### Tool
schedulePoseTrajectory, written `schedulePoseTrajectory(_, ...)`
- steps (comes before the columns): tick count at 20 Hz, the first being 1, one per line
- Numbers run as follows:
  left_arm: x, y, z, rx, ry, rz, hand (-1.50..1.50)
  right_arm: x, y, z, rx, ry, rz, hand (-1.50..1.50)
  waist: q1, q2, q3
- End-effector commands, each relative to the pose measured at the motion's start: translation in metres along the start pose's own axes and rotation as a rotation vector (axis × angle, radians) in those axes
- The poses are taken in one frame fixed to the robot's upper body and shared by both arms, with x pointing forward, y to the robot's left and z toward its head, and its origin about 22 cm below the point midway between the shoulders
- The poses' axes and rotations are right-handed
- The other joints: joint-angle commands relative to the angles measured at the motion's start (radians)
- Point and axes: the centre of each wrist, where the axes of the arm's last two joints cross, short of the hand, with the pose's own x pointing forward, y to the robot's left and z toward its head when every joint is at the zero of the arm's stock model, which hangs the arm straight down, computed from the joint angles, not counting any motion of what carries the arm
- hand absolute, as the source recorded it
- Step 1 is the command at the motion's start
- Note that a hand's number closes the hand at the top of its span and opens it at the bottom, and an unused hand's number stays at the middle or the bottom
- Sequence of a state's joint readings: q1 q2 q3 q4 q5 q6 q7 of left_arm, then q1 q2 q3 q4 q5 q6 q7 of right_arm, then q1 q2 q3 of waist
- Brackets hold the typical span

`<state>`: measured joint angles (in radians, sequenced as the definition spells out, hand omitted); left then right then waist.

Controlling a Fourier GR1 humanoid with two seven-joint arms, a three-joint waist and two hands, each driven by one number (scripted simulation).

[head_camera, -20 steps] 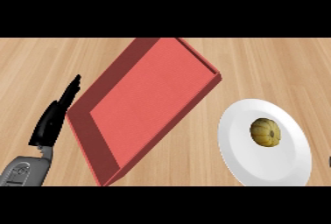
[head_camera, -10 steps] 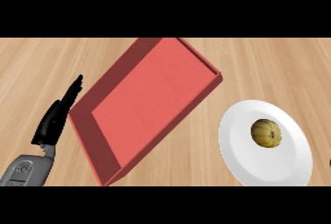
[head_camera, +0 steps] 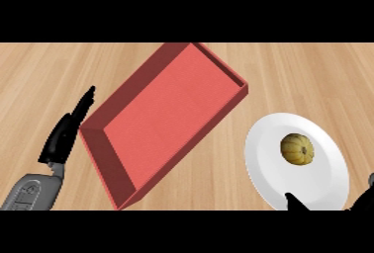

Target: Pick the squash from the plate and place it in the cardboard box

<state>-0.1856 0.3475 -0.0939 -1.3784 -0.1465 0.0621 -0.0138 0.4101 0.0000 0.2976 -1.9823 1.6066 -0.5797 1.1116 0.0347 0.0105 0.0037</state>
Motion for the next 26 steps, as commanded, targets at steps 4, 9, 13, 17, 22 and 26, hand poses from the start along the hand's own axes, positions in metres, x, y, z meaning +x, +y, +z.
schedulePoseTrajectory(4,-0.028,-0.027,0.021,-0.055,0.069,0.024,0.00,0.063,0.044,-0.001,0.053,0.030,0.055,-1.50,-0.020,-0.006,-0.004)
schedulePoseTrajectory(9,-0.015,-0.023,0.016,-0.032,0.057,0.040,0.00,0.077,0.064,-0.023,0.047,0.059,0.046,-1.50,-0.024,-0.009,-0.003)
schedulePoseTrajectory(13,-0.028,0.000,0.015,-0.024,0.071,0.045,0.00,0.073,0.071,-0.026,0.082,0.060,0.053,-1.50,-0.031,-0.009,-0.004)
schedulePoseTrajectory(17,-0.023,-0.035,0.011,-0.037,0.058,0.044,0.00,0.075,0.078,-0.020,0.108,0.028,0.042,-1.50,-0.036,-0.009,-0.004)
schedulePoseTrajectory(22,-0.013,-0.016,0.010,-0.033,0.076,0.045,0.00,0.073,0.081,-0.032,-0.048,-0.061,0.187,1.50,-0.036,-0.011,-0.004)
schedulePoseTrajectory(26,-0.024,-0.003,0.012,-0.028,0.074,0.039,0.00,0.087,0.089,-0.035,-0.147,-0.052,0.201,1.50,-0.033,-0.010,-0.004)
